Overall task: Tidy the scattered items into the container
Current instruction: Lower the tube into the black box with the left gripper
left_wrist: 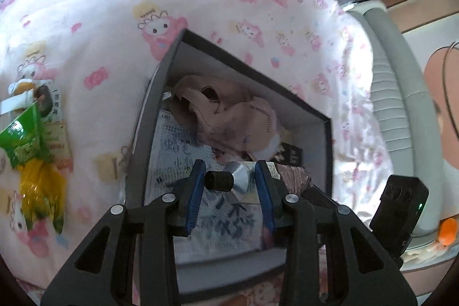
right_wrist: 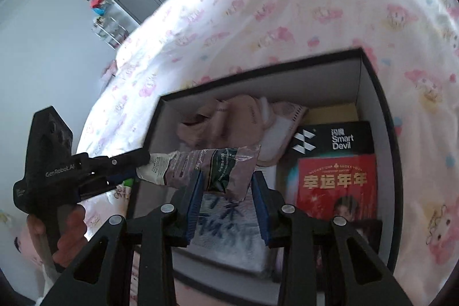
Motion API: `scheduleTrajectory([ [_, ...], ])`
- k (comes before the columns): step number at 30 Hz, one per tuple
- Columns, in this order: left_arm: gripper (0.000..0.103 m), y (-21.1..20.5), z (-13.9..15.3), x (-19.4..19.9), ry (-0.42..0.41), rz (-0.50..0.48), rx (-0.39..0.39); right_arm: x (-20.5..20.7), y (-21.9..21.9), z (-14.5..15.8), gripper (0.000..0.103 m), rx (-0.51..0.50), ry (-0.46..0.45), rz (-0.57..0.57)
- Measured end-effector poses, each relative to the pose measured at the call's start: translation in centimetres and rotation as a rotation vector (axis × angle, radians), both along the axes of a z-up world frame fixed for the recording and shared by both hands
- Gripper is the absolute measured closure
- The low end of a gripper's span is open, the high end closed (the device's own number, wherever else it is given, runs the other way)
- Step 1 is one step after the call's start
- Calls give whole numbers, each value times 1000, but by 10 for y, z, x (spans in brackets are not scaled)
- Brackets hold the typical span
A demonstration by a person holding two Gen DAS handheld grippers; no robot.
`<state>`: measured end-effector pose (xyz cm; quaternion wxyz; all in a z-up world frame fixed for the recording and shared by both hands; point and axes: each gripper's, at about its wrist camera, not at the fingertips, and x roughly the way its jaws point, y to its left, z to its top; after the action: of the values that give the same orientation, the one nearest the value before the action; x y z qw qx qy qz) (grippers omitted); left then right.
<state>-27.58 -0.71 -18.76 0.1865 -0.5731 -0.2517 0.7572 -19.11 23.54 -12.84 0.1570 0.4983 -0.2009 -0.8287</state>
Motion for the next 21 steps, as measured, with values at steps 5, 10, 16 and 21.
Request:
scheduleTrajectory([
  [5, 67, 19, -9, -15, -1, -42, -82, -17, 5, -21, 76, 39, -49, 12],
  [10, 67, 34, -7, -15, 22, -76, -191, -17, 6, -38, 76, 13, -79, 13],
  [16, 66, 58, -6, -9, 75, -92, -359, -19, 3, -34, 78, -55, -69, 47],
  [21, 69, 58, -3, -6, 90, -72, -414, -14, 2, -34, 78, 66, -51, 21],
])
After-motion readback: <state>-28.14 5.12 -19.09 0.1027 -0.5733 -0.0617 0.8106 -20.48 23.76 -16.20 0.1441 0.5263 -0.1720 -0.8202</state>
